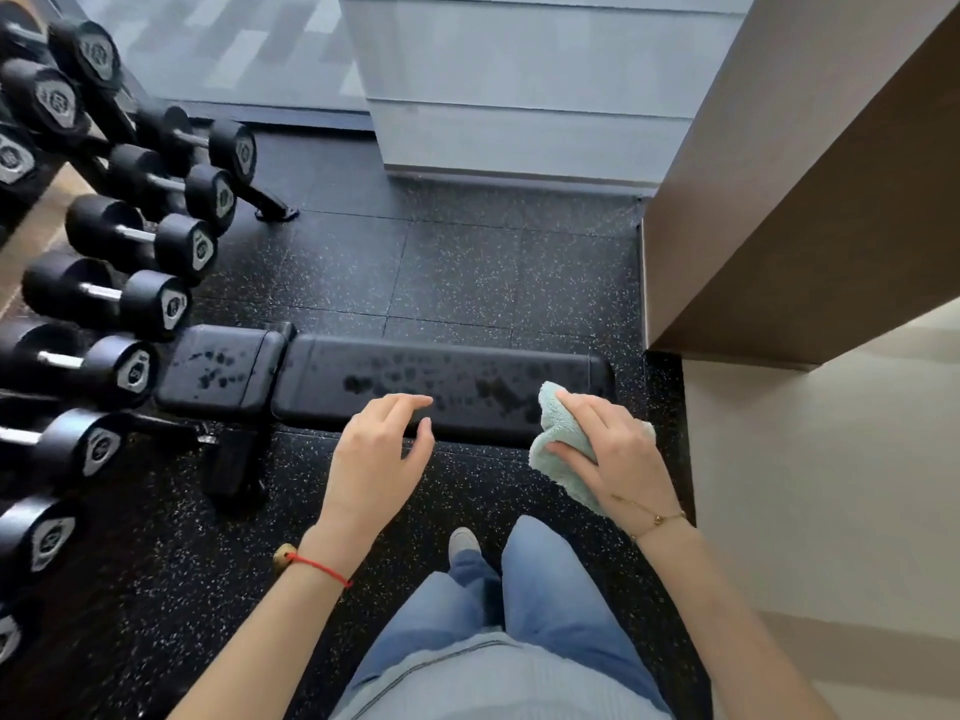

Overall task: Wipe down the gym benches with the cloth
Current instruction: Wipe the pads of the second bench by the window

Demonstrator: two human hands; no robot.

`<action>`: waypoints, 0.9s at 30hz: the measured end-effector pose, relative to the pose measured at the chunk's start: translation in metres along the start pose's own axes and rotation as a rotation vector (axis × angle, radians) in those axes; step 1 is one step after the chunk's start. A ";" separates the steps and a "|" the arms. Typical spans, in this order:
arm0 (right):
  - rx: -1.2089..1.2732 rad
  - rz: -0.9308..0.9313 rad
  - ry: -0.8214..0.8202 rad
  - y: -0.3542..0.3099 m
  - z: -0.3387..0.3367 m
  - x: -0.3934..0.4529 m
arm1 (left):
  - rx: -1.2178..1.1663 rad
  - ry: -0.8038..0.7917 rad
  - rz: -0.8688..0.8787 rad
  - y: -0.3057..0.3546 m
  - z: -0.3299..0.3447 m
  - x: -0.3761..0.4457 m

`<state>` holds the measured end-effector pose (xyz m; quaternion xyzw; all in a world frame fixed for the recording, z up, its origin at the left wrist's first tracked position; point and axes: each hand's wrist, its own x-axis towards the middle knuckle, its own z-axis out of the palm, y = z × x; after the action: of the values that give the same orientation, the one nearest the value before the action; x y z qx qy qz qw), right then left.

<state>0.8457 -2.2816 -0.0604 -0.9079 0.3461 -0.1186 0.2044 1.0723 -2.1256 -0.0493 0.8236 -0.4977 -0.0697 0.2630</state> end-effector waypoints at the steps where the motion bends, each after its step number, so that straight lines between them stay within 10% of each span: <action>1: 0.002 0.005 -0.010 0.004 0.003 0.006 | 0.003 -0.006 0.002 -0.003 0.005 0.007; 15: -0.047 0.033 -0.125 0.121 0.075 0.110 | 0.042 -0.081 -0.051 -0.043 0.126 0.109; 27: -0.093 0.027 -0.147 0.250 0.291 0.165 | 0.133 -0.136 0.010 -0.160 0.355 0.126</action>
<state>0.9254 -2.4791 -0.4198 -0.9179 0.3476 -0.0329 0.1886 1.1264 -2.3038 -0.4141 0.8301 -0.5220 -0.0909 0.1737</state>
